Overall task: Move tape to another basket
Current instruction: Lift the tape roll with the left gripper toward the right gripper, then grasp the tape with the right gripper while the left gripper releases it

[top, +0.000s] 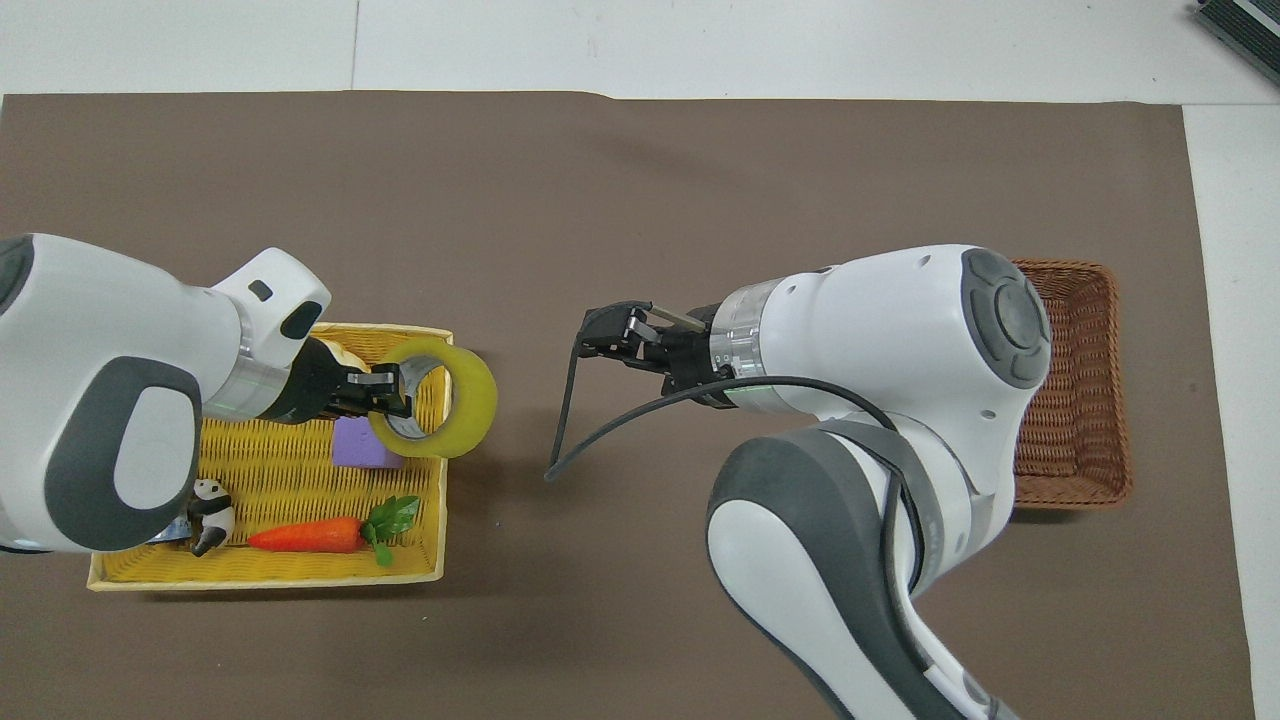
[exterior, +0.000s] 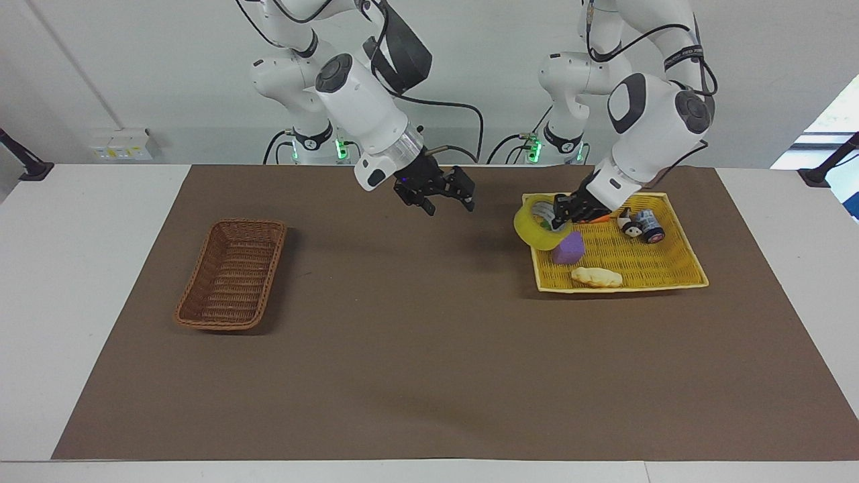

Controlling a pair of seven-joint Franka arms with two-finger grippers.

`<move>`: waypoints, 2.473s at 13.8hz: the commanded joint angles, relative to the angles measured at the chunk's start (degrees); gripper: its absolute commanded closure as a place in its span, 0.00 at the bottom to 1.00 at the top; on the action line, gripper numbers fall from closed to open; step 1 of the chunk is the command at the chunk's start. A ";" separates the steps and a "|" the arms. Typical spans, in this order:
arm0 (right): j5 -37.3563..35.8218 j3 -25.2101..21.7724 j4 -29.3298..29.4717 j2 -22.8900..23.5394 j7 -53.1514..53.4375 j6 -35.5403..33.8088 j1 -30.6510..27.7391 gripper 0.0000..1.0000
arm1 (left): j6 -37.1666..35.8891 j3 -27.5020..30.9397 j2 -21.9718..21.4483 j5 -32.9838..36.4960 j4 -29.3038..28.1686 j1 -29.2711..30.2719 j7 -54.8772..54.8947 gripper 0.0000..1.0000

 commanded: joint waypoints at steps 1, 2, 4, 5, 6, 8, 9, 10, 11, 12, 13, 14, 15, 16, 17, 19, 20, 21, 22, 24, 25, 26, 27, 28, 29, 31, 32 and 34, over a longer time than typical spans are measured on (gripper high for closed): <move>1.42 -0.10 -1.34 -1.58 -2.07 -1.91 -0.50 0.00 | 3.50 0.99 0.50 -2.40 1.25 -5.44 -5.28 1.00; 1.25 -0.10 -1.43 -2.19 -3.30 -2.96 -0.77 0.00 | 5.35 0.90 0.50 -2.75 1.17 -7.46 -8.26 1.00; 0.81 -0.36 -1.43 -2.63 -6.54 -6.39 -1.47 0.00 | 8.52 0.99 0.50 -3.28 1.25 -11.41 -12.94 1.00; 0.72 -0.36 -1.52 -2.64 -7.52 -6.75 -1.65 0.00 | 9.57 0.90 0.50 -3.29 1.26 -12.48 -13.65 1.00; 0.46 -0.36 -1.95 -2.81 -8.23 -6.75 -1.65 0.00 | 10.37 0.90 0.50 -3.46 1.26 -13.88 -13.74 1.00; 0.46 -0.45 -4.93 -4.56 -12.25 -6.67 -1.91 0.00 | 12.56 0.82 0.50 -5.30 1.52 -15.73 -13.92 1.00; 0.46 -0.36 -6.25 -5.44 -14.45 -6.75 -2.78 0.00 | 13.79 0.73 0.59 -5.92 2.04 -16.70 -14.09 1.00; 0.46 -0.36 -6.52 -5.88 -15.08 -7.01 -3.23 0.00 | 14.59 0.73 0.50 -6.10 2.22 -17.49 -14.09 1.00; 0.46 -0.36 -6.44 -5.97 -15.17 -7.36 -3.32 0.00 | 14.59 0.73 0.41 -6.62 2.57 -17.50 -14.09 1.00; 0.46 -0.36 -6.52 -5.98 -15.26 -7.37 -3.32 0.00 | 14.60 0.47 0.33 -6.80 3.27 -17.50 -14.09 1.00; 0.46 -0.36 -6.44 -5.98 -15.61 -7.54 -3.32 0.25 | 14.60 0.46 0.41 -6.89 3.97 -17.50 -14.09 1.00; 0.46 -0.45 -6.35 -5.98 -15.96 -7.89 -3.41 0.57 | 14.60 0.46 0.41 -7.06 4.15 -17.59 -14.09 1.00; 0.46 -0.45 -6.26 -5.98 -15.88 -8.77 -4.02 0.78 | 14.68 0.46 0.41 -7.06 4.24 -17.76 -14.09 1.00; 0.37 -0.54 -6.00 -6.06 -15.79 -9.99 -4.72 0.84 | 14.77 0.38 0.41 -7.06 4.42 -18.37 -14.09 1.00; 0.46 -0.63 -5.48 -6.32 -14.83 -11.31 -5.16 1.00 | 14.86 0.38 0.41 -7.06 4.59 -18.46 -14.18 1.00; 0.46 -0.71 -5.30 -7.20 -15.00 -14.73 -7.09 1.00 | 14.77 -0.06 0.41 -7.06 4.51 -18.46 -14.09 1.00; 0.37 -0.63 -5.30 -7.47 -15.61 -16.23 -7.97 1.00 | 14.42 -0.06 0.24 -7.06 4.51 -18.46 -13.75 0.86; 0.37 -0.71 -5.21 -7.64 -15.61 -16.94 -8.24 1.00 | 14.85 -0.06 0.15 -6.98 4.51 -18.46 -13.40 0.01; 0.37 -0.72 -5.03 -7.65 -15.53 -16.95 -8.33 1.00 | 14.68 0.02 -0.46 -7.33 4.68 -18.38 -14.61 0.00; 0.37 -0.72 -4.94 -7.65 -15.44 -16.95 -8.33 1.00 | 14.42 0.02 -1.86 -7.24 5.47 -17.94 -20.13 0.00; 0.37 -0.72 -4.94 -7.65 -15.44 -16.95 -8.33 1.00 | 14.59 0.02 -2.31 -7.24 5.82 -17.76 -22.33 0.00; 0.37 -0.72 -4.94 -7.65 -15.44 -16.95 -8.33 1.00 | 14.51 0.02 -2.75 -7.33 6.35 -17.41 -23.31 0.00; 0.37 -0.72 -4.94 -7.65 -15.61 -16.95 -8.33 1.00 | 14.42 0.20 -3.01 -7.42 6.35 -17.24 -23.85 0.00; 0.37 -0.80 -4.94 -7.73 -15.61 -16.95 -8.33 1.00 | 14.07 0.37 -3.10 -7.68 6.27 -17.32 -24.63 0.00; 0.37 -0.80 -4.94 -7.91 -15.61 -16.95 -8.42 1.00 | 13.55 0.46 -3.36 -7.68 6.27 -17.24 -24.73 0.00; 0.37 -0.89 -4.94 -8.00 -15.61 -16.95 -8.42 1.00 | 10.83 1.43 -3.72 -7.33 6.53 -16.10 -24.99 0.00; 0.37 -0.89 -4.94 -8.00 -15.61 -16.95 -8.42 1.00 | 7.07 1.43 -4.15 -6.63 6.96 -14.53 -24.56 0.00; 0.37 -1.07 -4.94 -8.43 -15.96 -16.95 -9.20 1.00 | -0.40 1.43 -4.33 -1.21 9.07 -10.66 -24.20 0.00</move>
